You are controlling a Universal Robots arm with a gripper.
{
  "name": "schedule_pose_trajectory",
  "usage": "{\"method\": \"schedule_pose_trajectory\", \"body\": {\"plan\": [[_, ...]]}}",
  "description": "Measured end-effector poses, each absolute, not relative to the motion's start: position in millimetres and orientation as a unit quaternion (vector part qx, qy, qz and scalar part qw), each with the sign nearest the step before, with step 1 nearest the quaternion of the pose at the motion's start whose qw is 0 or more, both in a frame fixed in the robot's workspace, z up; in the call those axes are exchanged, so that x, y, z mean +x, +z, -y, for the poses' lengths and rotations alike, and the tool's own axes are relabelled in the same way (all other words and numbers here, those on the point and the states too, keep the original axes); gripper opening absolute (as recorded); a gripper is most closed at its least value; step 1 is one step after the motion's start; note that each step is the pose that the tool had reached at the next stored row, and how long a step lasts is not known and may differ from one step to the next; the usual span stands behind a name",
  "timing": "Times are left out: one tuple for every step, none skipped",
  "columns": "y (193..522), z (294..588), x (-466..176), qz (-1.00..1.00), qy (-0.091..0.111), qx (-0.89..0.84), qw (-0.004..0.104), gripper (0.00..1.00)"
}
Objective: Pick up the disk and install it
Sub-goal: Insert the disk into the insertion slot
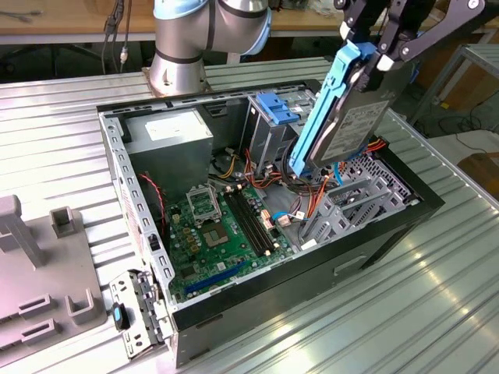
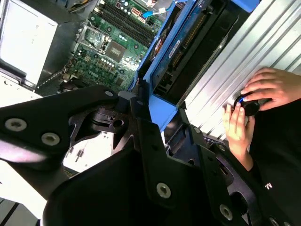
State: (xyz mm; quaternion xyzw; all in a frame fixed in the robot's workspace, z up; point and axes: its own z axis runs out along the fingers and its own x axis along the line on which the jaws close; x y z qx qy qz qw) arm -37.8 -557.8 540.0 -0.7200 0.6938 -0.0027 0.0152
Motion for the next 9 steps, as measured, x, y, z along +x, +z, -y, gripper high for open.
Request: {"method": "schedule_pose_trajectory", "body": {"plan": [[539, 561, -37, -0.694, -0.002, -0.720, 0.016, 0.37], [539, 563, -36, -0.694, -0.002, -0.720, 0.016, 0.37], [538, 564, -34, -0.694, -0.002, -0.720, 0.016, 0.37], [538, 564, -32, -0.694, -0.002, -0.720, 0.016, 0.37], [537, 565, -27, -0.694, -0.002, -0.720, 0.016, 0.37], [537, 565, -23, -0.694, -0.002, -0.720, 0.016, 0.37], [537, 565, -21, -0.694, -0.002, -0.720, 0.016, 0.37], [537, 566, -19, -0.694, -0.002, -0.720, 0.016, 0.37], [536, 566, -15, -0.694, -0.002, -0.720, 0.016, 0.37]]}}
